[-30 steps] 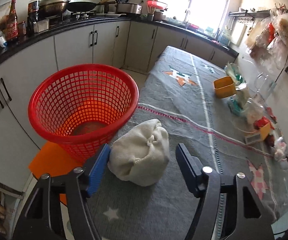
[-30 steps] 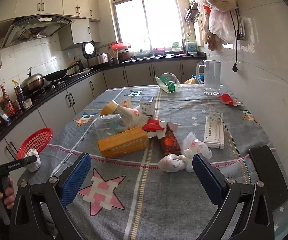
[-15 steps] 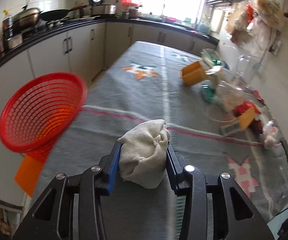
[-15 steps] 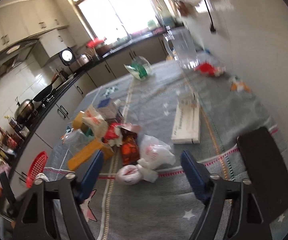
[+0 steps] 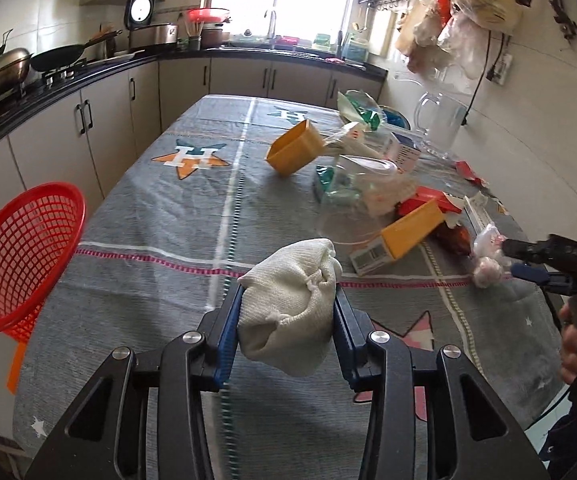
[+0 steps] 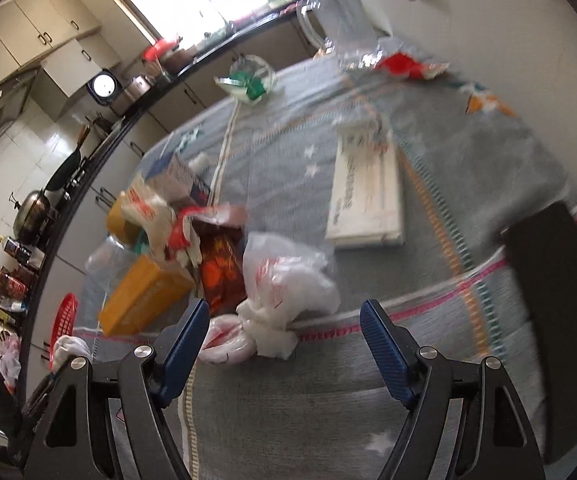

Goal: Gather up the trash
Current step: 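Grasp the white cloth with the left tool while the right tool grasps the white plastic bag, then carry the cloth and bag to the red basket and open both tools to drop them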

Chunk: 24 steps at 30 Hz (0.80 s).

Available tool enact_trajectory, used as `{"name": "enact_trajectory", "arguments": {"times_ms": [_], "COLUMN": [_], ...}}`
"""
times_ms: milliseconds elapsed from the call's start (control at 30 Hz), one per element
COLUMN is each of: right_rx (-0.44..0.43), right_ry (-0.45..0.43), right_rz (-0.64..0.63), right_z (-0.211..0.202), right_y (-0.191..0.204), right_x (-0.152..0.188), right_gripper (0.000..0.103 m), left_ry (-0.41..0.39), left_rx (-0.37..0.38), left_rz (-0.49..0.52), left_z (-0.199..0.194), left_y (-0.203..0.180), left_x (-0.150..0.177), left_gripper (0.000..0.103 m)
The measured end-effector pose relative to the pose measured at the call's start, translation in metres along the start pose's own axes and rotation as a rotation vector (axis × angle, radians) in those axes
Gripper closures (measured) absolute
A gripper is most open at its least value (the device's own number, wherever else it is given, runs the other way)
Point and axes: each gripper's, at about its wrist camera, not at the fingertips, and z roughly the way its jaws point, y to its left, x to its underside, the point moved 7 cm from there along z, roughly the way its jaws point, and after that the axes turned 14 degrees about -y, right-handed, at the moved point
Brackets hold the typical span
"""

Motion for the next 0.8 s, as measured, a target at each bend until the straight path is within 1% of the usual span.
{"name": "enact_trajectory", "arguments": {"times_ms": [33,100,133,167,200,233,267,333,500,633,800], "right_rx": [0.006,0.011,0.008,0.006,0.000,-0.023,-0.024,-0.019,-0.053,-0.124,-0.208], "right_ry": [0.003,0.005,0.011,0.018,0.034,0.045,0.039,0.017,-0.035,-0.074,-0.066], "right_rz": [-0.012,-0.039,-0.053,-0.063,-0.072,-0.067,-0.067,-0.100,-0.127,-0.166,-0.234], "right_z": [0.004,0.012,0.016,0.019,0.023,0.026,0.025,0.017,-0.009,-0.032,-0.038], "right_y": [0.002,0.008,0.012,0.013,0.016,0.019,0.019,0.024,0.038,0.065,0.111], "right_x": [0.002,0.004,0.006,0.007,0.010,0.013,0.012,0.010,0.005,0.000,0.007], "right_gripper": [0.022,0.026,0.033,0.048,0.056,0.064,0.069,0.071,0.071,0.071,0.071], "left_ry": [-0.001,-0.004,-0.007,-0.010,-0.012,-0.016,-0.019,-0.023,-0.048,-0.083,-0.117], "left_rx": [0.003,0.006,0.011,0.011,0.010,0.010,0.012,0.010,0.006,0.002,-0.018], "left_rz": [0.004,0.005,0.005,0.007,0.008,0.011,0.012,0.010,-0.007,-0.028,-0.050], "left_z": [-0.001,-0.002,-0.002,-0.003,-0.006,-0.006,-0.007,-0.008,-0.018,-0.032,-0.047], "left_y": [-0.002,-0.004,-0.005,-0.006,-0.005,-0.006,-0.007,-0.004,0.004,0.014,0.035], "left_x": [0.000,-0.001,-0.001,-0.001,-0.001,-0.002,-0.002,-0.004,-0.012,-0.024,-0.035], "left_gripper": [0.062,0.063,0.063,0.063,0.063,0.063,0.063,0.063,0.063,0.062,0.062]}}
